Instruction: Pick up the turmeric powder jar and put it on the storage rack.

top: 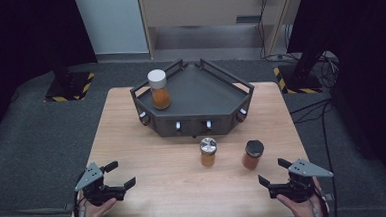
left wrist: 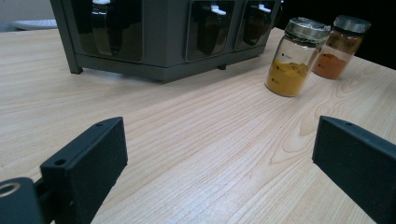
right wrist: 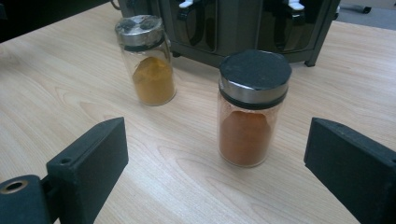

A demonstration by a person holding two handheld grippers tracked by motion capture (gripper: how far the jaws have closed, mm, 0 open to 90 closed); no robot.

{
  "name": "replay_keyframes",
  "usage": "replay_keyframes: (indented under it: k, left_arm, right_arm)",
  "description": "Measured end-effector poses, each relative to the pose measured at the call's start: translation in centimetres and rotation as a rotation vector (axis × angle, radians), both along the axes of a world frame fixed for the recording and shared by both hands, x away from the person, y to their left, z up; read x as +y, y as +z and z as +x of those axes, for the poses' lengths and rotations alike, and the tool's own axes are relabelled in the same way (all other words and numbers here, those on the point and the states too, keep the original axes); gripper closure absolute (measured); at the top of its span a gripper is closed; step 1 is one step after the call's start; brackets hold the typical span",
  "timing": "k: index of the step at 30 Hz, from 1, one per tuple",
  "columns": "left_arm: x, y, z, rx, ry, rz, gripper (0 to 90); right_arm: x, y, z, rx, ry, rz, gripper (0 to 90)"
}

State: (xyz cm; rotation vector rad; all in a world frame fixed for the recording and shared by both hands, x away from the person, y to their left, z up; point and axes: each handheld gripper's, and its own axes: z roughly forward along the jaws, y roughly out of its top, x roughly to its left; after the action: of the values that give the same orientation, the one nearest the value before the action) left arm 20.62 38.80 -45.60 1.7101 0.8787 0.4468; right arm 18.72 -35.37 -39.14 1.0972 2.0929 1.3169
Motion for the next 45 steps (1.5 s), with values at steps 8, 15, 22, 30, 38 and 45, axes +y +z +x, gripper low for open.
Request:
replay_keyframes:
  k: [8, 15, 22, 30, 38, 45]
  left_arm:
    - [0.0, 0.0, 0.1, 0.002, -0.004, 0.001, 2.5]
    - [-0.1, 0.0, 0.1, 0.005, -0.006, 0.004, 2.5]
    - [-0.1, 0.0, 0.1, 0.005, -0.005, 0.006, 2.5]
    - [-0.1, 0.1, 0.2, 0.007, -0.01, 0.011, 2.6]
    - [-0.2, 0.1, 0.2, 0.008, -0.011, 0.014, 2.6]
    - [-0.2, 0.1, 0.2, 0.007, -0.012, 0.014, 2.7]
  right_arm:
    - [1.0, 1.0, 1.0, -0.001, 0.034, -0.006, 7.1]
    - [2.1, 1.8, 2.0, -0.007, 0.066, -0.008, 7.4]
    - [3.0, 2.2, 3.0, 0.0, 0.096, -0.009, 7.6]
    - [4.5, 2.5, 4.6, 0.014, 0.122, -0.014, 7.7]
    - [5.9, 2.9, 6.0, 0.019, 0.144, -0.02, 8.1]
    - [7.1, 2.8, 7.1, 0.034, 0.159, -0.027, 8.3]
